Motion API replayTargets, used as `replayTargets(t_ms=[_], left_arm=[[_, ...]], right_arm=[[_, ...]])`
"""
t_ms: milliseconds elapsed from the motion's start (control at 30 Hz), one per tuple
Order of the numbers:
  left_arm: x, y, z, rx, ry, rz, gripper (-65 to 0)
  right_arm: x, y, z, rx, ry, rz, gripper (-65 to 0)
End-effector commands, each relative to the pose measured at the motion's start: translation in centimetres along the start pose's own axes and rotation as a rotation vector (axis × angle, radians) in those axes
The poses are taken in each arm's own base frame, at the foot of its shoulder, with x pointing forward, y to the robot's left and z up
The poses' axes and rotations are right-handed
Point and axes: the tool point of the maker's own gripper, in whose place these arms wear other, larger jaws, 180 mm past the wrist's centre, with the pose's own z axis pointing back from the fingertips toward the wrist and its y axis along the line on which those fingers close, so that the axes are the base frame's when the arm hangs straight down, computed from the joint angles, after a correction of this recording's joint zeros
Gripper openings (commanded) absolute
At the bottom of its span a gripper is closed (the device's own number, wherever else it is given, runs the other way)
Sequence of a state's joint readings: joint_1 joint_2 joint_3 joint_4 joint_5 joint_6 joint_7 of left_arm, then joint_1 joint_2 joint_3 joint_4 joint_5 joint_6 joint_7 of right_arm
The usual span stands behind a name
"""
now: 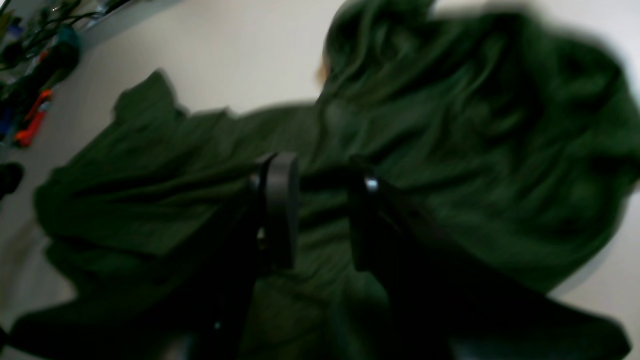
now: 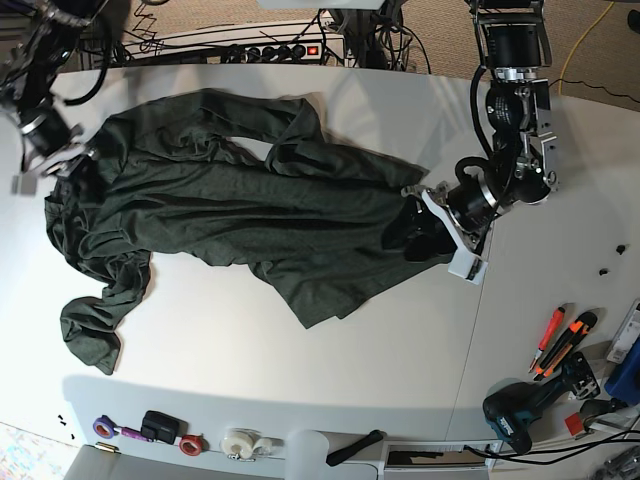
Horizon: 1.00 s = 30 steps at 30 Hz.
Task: Layout the t-shirt on the table in an organized manner, then fold the t-shirt properly
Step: 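Drag the held hem further along the table with the left gripper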
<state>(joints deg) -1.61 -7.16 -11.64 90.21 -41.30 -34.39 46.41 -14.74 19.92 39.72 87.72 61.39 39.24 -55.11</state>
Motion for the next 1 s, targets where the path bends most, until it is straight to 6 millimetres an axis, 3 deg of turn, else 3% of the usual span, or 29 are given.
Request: replayTargets(t_ms=[0,200,333,433,500,800,967], left_arm=[[1.9,-0.8,0.1,-0.037,-0.058,-0.039,-38.3],[2.0,-0.9,0.4,-0.055,-0.057,-0.061,-40.2],[1.8,-0.9,0.8,-0.073,-0.044,-0.098,-49.1],[0.8,-0.6,1.0,-0.069,0.017,-0.103,-60.5],[-0.1,-0.9,1.4,-0.094,0.060,-0.079,-63.3],[-5.0,-2.6,3.6,-0.197,0.201,0.050,-65.0],[-6.1,-1.3,3.5,-0.111,0.210,0.017,-65.0]], right_arm=[[0.9,0.6,0.5,0.029,-0.038,0.004,-47.4],[-3.7,1.5,1.1,0.048,0.033,-0.103,-47.4],[-5.4,1.6,1.4,0.041,0.059,-0.132,-47.4],[-6.5,1.3,1.6,0.018,0.110,-0.116,-47.4],[-7.1,0.7,1.7,-0.012,0.146,-0.091,-47.4],[-7.8,-1.2,1.9,-0.114,0.187,-0.010,-47.4],[-7.7,-1.5,1.8,-0.130,0.186,-0.010,-47.4]])
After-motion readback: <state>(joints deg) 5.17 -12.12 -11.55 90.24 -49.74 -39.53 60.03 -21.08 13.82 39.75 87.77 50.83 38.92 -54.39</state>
